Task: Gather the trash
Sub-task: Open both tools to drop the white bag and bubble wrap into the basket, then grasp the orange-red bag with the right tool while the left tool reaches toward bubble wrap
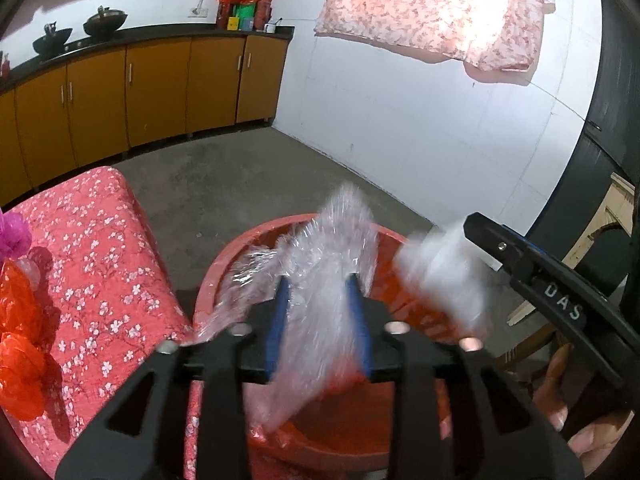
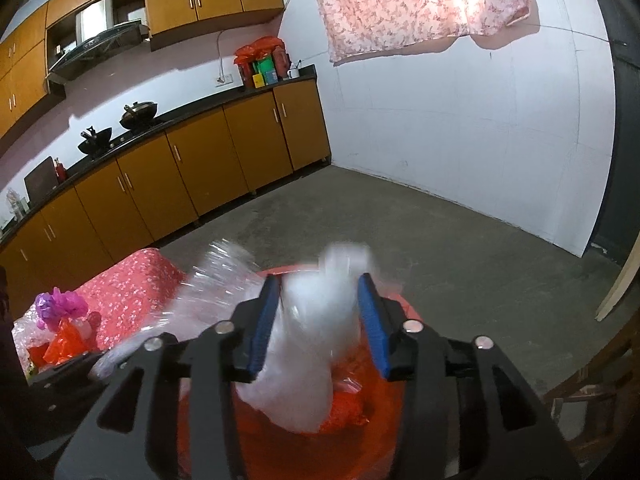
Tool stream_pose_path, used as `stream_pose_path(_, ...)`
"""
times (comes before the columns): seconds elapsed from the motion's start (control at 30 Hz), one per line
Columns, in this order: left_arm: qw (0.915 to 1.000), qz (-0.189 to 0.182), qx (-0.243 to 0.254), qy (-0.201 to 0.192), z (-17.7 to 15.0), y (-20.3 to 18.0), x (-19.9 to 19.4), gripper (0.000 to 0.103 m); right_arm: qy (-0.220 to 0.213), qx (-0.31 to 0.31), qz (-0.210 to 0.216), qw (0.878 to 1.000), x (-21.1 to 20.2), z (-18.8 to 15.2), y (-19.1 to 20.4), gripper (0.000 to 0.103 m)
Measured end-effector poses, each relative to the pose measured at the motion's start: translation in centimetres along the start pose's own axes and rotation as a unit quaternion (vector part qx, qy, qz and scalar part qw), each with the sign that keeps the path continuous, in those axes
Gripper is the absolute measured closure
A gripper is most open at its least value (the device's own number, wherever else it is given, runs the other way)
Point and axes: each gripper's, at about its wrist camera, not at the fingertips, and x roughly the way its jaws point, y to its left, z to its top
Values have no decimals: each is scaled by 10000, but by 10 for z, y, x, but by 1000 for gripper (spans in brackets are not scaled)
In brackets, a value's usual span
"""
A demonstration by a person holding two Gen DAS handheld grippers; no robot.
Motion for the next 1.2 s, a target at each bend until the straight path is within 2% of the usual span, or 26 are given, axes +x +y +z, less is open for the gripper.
stream_pose_path(0.17, 9999, 128, -71, 35, -3, 6, -2, 62, 7, 15, -94, 10000, -2, -4, -3, 50)
stream_pose_path(0.43, 9966, 776, -92, -273, -17, 31, -46, 40, -277, -521, -82, 9982, -23, -15, 24, 10)
stream_pose_path(0.53, 9936, 1030, -132, -450, -26, 46, -75, 36, -307, -656, 22, 9974, -30, -23, 44, 5)
stream_pose_path(0.67, 9852, 1543, -194, -725, -42, 68, -119, 25, -197, -870, 392, 9952, -34, -33, 80, 5)
stream_pose_path(0.73, 9778, 1895, -268, -849, -54, 86, -146, 23, -127, -1042, 612, 9926, -35, -39, 104, 5)
stream_pose_path(0.8, 9696, 2239, -354, -926, -66, 104, -168, 18, -87, -1153, 767, 9903, -38, -46, 123, 5)
stream_pose_path(0.93, 9474, 2974, -570, -1038, -88, 146, -209, 16, 111, -1336, 1217, 9835, -40, -61, 175, 6)
stream_pose_path(1.0, 9358, 3294, -721, -1027, -98, 171, -225, 14, 238, -1381, 1424, 9798, -38, -67, 199, 11)
stream_pose_path(1.1, 9230, 3609, -923, -970, -109, 203, -238, 14, 435, -1494, 1648, 9740, -32, -79, 234, 16)
stream_pose_path(1.2, 9153, 3764, -1098, -919, -118, 227, -245, 14, 559, -1647, 1770, 9687, -26, -88, 264, 18)
